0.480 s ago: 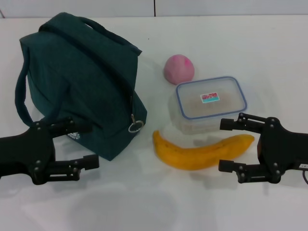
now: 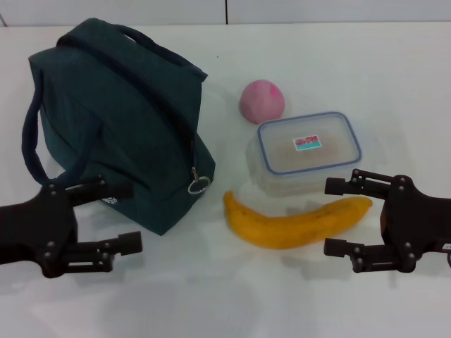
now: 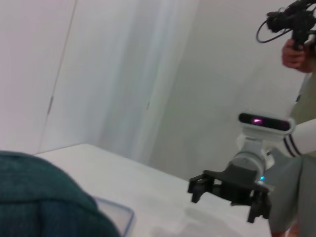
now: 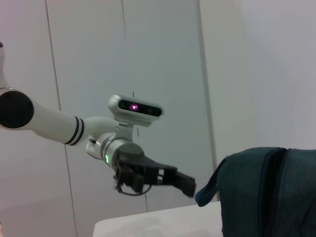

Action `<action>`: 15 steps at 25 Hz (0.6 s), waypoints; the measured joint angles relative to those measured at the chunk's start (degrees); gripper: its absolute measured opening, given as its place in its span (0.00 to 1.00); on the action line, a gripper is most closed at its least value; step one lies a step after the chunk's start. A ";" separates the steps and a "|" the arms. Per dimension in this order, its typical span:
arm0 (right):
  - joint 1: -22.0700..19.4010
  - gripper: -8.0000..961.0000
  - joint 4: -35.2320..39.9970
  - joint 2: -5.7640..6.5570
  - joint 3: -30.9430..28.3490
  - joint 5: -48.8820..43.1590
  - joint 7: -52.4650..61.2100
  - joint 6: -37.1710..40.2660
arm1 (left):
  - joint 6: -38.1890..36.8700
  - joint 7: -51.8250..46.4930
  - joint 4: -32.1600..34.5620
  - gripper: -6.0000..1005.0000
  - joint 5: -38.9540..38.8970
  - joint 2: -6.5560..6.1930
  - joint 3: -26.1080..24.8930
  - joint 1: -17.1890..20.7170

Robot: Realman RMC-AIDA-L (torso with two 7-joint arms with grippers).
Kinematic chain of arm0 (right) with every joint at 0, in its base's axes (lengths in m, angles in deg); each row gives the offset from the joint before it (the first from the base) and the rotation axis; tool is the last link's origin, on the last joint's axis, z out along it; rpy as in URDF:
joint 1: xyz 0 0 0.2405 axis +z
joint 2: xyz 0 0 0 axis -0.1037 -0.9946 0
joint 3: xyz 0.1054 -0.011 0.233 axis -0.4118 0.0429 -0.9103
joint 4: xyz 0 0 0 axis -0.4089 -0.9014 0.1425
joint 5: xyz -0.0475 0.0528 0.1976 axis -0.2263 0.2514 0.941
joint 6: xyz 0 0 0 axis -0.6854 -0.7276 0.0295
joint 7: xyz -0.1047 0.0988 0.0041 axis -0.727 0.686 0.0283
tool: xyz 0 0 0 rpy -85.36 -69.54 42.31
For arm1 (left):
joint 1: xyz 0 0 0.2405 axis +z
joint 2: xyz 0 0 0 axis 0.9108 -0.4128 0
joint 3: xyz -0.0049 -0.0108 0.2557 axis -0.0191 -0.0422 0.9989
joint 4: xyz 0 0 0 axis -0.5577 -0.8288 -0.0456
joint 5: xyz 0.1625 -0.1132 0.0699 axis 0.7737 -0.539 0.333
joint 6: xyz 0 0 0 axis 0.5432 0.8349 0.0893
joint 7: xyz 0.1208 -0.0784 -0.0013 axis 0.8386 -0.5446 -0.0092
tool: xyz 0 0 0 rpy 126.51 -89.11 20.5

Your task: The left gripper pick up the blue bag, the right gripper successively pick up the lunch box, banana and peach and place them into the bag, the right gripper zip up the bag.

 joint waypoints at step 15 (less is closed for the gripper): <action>-1.04 0.86 -0.40 -0.01 -0.35 1.17 -0.34 -1.71 | 5.50 -26.25 5.30 0.86 0.67 -2.77 -22.43 -7.12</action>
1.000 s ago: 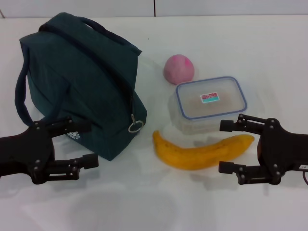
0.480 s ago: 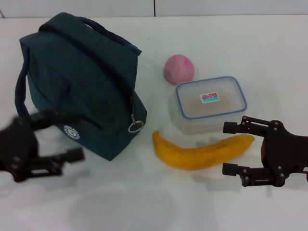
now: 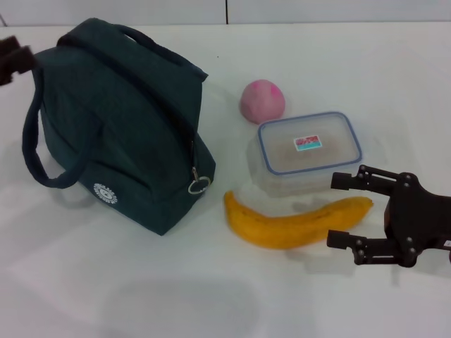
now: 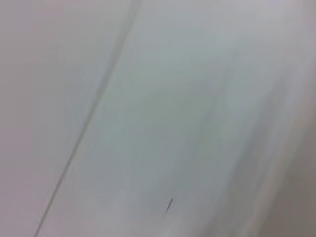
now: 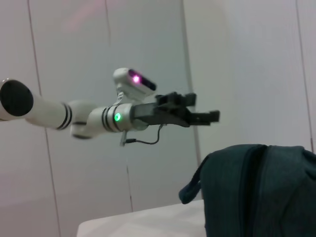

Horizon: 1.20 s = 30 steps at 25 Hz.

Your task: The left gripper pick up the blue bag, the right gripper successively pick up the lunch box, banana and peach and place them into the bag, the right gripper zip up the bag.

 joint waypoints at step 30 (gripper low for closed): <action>-0.79 0.86 -0.90 0.01 -2.86 2.23 -3.76 -1.92 | -0.99 -54.41 30.79 0.86 27.70 0.49 11.80 -8.42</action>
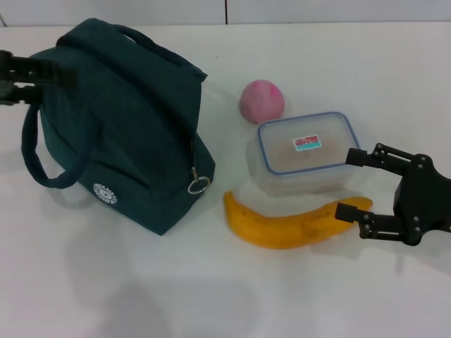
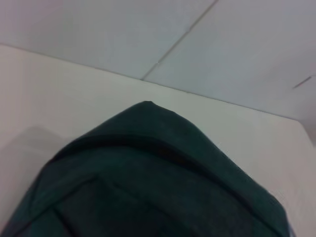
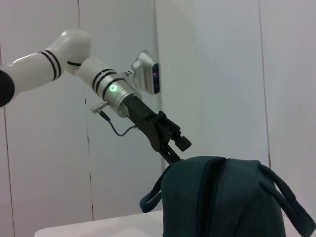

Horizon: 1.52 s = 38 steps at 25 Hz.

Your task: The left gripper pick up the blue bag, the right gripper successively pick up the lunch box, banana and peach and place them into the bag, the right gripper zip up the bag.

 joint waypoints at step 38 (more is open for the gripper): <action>-1.09 0.86 0.00 -0.01 -0.12 0.02 -1.61 -0.07 | 4.21 1.03 -10.06 0.62 8.44 1.37 4.41 -5.70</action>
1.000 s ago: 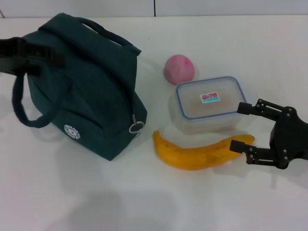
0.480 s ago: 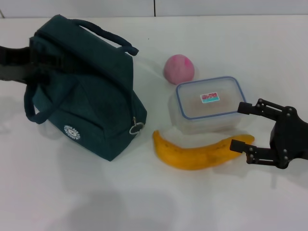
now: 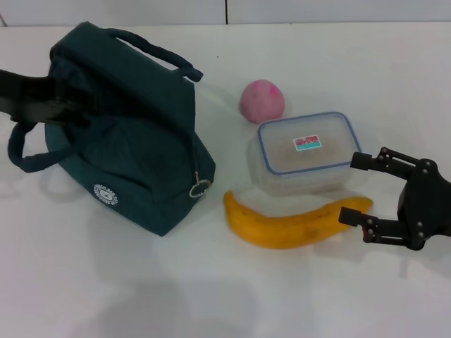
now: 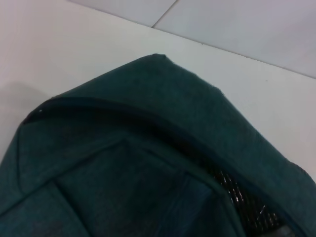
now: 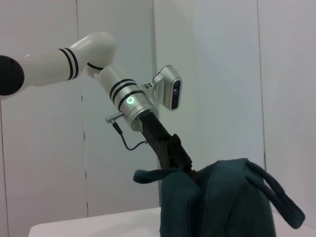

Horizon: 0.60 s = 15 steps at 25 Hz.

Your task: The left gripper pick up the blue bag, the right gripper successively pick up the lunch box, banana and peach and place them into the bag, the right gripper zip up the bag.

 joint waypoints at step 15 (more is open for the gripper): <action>-0.08 0.86 -2.58 0.00 -5.42 0.98 1.07 -1.88 | -1.52 -0.79 0.35 0.15 -2.84 -0.14 -0.31 0.05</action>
